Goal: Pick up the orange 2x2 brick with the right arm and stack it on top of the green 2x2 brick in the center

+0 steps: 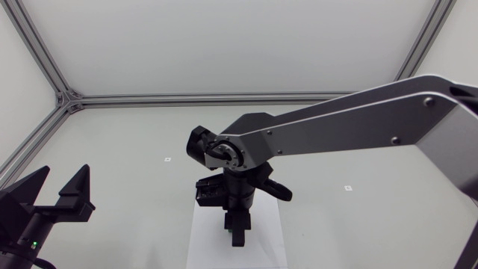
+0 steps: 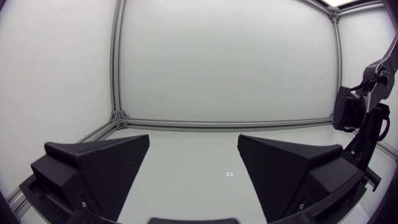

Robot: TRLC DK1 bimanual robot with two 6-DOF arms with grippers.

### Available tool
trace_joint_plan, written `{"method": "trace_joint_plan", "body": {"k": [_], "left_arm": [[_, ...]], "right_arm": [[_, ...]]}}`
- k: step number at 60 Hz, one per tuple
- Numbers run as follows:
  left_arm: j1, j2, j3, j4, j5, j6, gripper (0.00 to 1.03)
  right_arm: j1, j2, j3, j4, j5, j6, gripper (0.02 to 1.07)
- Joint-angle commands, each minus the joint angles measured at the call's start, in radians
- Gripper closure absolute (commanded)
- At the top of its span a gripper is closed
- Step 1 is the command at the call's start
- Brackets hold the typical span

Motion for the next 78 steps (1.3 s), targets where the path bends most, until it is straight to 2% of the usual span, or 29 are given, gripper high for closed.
{"method": "trace_joint_plan", "body": {"k": [1,78], "left_arm": [[0.001,-0.008,-0.041,-0.015,0.006,0.013,0.04],[0.001,-0.008,-0.041,-0.015,0.004,0.013,0.04]], "right_arm": [[-0.015,0.063,-0.021,-0.033,0.008,0.017,0.89],[0.01,0.045,-0.03,-0.014,-0.035,-0.042,0.87]]}}
